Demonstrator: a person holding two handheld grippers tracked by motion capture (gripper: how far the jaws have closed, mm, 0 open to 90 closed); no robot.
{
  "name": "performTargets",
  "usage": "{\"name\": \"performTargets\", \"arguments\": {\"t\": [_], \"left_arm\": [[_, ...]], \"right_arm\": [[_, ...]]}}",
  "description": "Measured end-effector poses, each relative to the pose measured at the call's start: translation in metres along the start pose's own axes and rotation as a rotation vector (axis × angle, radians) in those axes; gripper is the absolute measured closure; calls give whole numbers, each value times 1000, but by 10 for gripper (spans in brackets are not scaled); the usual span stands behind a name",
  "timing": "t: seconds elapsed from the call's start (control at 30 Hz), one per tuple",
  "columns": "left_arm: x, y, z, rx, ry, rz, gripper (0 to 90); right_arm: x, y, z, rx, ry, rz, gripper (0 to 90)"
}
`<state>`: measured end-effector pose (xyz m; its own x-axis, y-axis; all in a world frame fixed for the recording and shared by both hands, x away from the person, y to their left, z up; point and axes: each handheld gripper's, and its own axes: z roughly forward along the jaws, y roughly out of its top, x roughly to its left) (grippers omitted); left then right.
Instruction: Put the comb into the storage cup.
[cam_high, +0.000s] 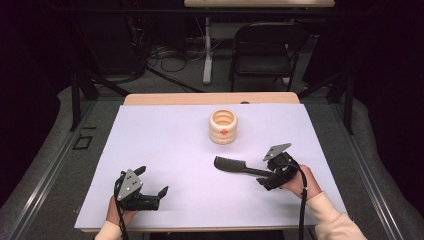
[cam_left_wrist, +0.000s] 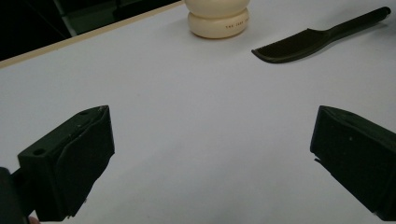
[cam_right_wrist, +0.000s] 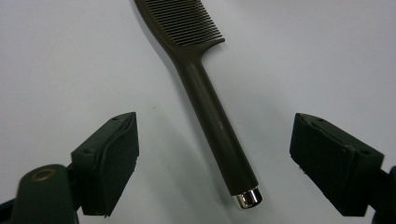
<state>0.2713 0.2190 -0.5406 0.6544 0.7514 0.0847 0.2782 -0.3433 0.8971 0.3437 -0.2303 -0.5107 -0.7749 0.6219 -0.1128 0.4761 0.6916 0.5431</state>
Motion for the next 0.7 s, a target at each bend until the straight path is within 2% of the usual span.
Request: {"name": "performTargets", "arguments": {"t": [0.33, 0.7], "left_arm": [[0, 0, 1, 3, 3, -1, 0], [0, 0, 1, 3, 3, -2, 0]], "right_arm": [[-4, 14, 7, 26, 14, -28, 38], [-6, 25, 17, 54, 37, -60, 0]]}}
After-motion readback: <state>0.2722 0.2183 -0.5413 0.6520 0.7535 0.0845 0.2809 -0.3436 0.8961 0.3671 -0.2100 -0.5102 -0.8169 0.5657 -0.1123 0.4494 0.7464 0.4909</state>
